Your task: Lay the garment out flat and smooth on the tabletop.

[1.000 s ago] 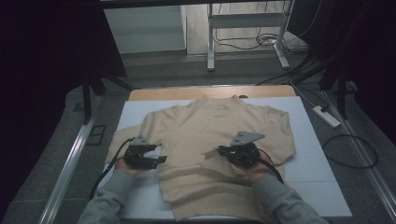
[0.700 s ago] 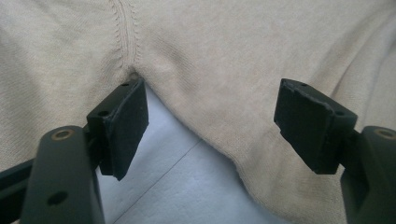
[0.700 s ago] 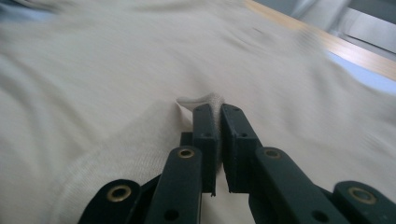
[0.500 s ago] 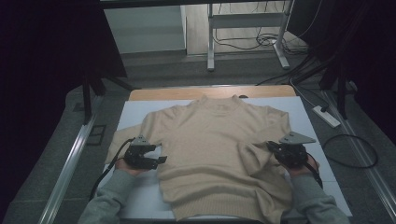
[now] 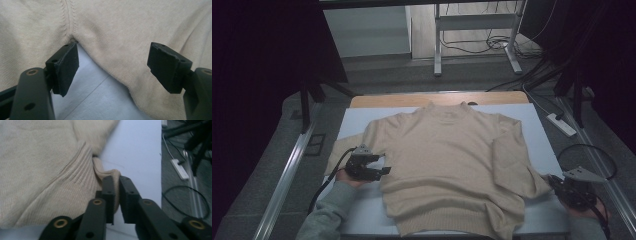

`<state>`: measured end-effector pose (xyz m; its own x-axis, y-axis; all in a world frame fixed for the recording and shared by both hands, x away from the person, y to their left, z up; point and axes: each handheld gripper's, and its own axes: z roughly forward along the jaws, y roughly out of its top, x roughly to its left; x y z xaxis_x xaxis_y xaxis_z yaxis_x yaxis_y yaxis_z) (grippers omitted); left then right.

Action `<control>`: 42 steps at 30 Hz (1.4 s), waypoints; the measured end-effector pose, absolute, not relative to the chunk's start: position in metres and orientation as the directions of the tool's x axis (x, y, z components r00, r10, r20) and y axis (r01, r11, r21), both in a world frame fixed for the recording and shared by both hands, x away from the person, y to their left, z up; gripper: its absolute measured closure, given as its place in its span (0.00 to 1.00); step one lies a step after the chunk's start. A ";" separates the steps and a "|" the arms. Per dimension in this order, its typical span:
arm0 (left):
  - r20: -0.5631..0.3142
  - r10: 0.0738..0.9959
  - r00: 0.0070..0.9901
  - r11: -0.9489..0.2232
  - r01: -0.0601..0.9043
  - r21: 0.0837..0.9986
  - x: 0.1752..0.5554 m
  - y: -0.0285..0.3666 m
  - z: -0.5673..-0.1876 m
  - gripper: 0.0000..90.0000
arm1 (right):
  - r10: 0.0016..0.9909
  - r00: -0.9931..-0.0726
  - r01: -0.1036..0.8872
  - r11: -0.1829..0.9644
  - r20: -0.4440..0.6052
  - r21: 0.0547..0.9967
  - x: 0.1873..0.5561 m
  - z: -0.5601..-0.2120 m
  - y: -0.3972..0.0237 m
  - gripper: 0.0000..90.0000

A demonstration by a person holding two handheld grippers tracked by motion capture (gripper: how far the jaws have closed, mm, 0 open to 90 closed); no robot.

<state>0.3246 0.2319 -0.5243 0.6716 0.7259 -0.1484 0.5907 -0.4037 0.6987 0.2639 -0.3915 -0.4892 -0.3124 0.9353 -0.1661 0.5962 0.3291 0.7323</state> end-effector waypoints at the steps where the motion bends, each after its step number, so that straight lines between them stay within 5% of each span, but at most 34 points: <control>1: -0.149 0.726 0.671 -0.402 0.591 0.699 0.325 0.232 -0.524 0.28 | 0.933 -0.308 0.589 0.342 -0.189 0.732 0.263 -0.488 -0.389 0.80; 3: -0.149 0.727 0.670 -0.402 0.592 0.699 0.325 0.232 -0.524 0.28 | 0.928 -0.291 0.548 0.362 -0.234 0.754 0.263 -0.480 -0.384 0.64; 9: -0.151 0.727 0.670 -0.402 0.594 0.697 0.326 0.231 -0.526 0.28 | 0.885 -0.424 0.434 0.386 -0.194 0.814 0.278 -0.453 -0.347 0.50; 14: -0.150 0.727 0.671 -0.405 0.594 0.695 0.327 0.231 -0.526 0.28 | 0.820 -0.565 0.486 0.421 -0.092 0.766 0.324 -0.469 -0.316 0.38; 19: -0.149 0.729 0.669 -0.408 0.598 0.690 0.327 0.230 -0.527 0.28 | 0.802 -0.597 0.568 0.441 -0.022 0.695 0.369 -0.496 -0.304 0.34; 21: -0.146 0.727 0.671 -0.415 0.598 0.686 0.327 0.229 -0.528 0.28 | 0.799 -0.601 0.582 0.449 -0.012 0.678 0.374 -0.502 -0.303 0.43; 25: -0.135 0.727 0.674 -0.423 0.593 0.685 0.326 0.229 -0.528 0.28 | 0.813 -0.581 0.596 0.444 -0.022 0.669 0.370 -0.497 -0.308 0.82; 27: -0.130 0.728 0.673 -0.423 0.590 0.688 0.325 0.230 -0.526 0.28 | 0.819 -0.573 0.586 0.443 -0.039 0.679 0.363 -0.492 -0.312 0.89; 42: -0.127 0.730 0.671 -0.422 0.589 0.689 0.325 0.231 -0.526 0.28 | 0.925 -0.305 0.598 0.372 -0.228 0.710 0.349 -0.473 -0.387 0.92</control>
